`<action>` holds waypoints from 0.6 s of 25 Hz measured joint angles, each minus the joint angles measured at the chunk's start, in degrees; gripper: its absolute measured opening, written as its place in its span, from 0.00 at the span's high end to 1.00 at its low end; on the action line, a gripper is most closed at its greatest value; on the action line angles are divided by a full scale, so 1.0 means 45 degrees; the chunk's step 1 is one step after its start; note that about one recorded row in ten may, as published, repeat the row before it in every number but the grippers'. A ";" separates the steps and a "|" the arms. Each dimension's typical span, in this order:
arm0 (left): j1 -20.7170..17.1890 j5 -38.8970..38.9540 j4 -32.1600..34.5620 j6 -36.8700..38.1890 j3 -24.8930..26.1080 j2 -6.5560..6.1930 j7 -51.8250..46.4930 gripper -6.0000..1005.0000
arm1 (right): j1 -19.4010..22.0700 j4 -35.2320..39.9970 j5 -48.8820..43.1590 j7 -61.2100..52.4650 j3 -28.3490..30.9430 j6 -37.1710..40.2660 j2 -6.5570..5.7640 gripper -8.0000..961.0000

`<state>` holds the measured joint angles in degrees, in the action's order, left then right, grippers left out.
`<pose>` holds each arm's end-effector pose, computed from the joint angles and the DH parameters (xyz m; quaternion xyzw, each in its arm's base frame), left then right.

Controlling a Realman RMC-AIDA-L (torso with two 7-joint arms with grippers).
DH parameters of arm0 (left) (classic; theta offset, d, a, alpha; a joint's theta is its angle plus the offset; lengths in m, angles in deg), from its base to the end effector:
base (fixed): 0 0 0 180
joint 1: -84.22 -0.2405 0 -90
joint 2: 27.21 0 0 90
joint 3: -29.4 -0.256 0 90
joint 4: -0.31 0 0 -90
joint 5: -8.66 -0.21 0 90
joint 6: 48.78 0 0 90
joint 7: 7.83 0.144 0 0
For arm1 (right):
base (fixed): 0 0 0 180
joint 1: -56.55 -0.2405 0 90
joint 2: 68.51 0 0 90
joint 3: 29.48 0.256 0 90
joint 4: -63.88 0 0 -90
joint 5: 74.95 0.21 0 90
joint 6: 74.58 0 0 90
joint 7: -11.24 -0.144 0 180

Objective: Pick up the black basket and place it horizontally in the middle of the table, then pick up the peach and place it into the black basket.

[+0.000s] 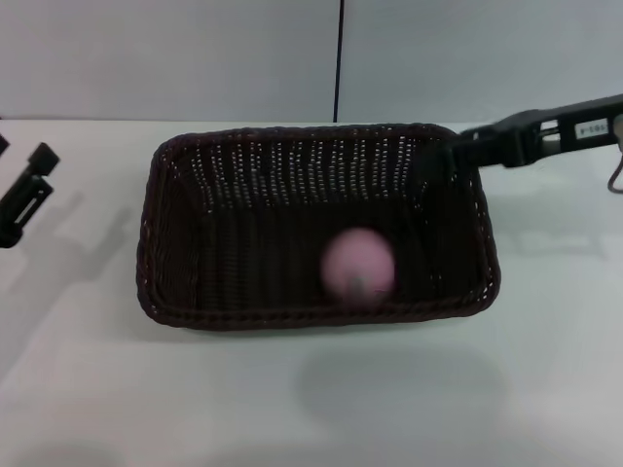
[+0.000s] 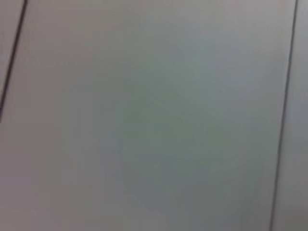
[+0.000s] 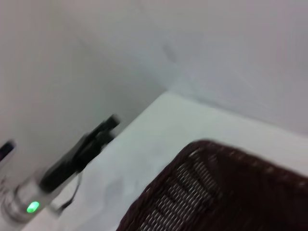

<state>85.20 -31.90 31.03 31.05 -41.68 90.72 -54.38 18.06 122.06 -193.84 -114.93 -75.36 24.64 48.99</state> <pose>-0.3439 0.2371 0.0355 -0.7418 -0.2414 -0.4157 0.4676 0.1765 0.3635 0.0463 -0.9131 0.3675 0.1746 0.0252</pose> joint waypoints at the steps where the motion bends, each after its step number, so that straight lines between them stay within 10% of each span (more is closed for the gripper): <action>1: 0.0000 0.0000 0.0000 0.0000 0.0000 0.0000 0.0000 0.31 | 0.0181 -0.0004 0.0280 0.0098 0.0087 -0.0354 0.0034 0.58; 8: 0.0104 -0.0008 -0.0755 0.0574 0.1806 -0.0049 0.0215 0.31 | 0.2484 -0.0916 0.5489 0.3467 0.1083 -0.1344 0.0339 0.37; 15: 0.0264 0.0002 -0.1452 0.0751 0.2645 -0.0042 0.1056 0.31 | 0.4200 -0.8336 1.2455 1.3638 0.1256 -0.1219 0.0335 0.23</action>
<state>86.39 -31.89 24.49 34.43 -29.78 90.53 -49.63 36.96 84.55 -137.79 -53.56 -69.71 19.16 50.50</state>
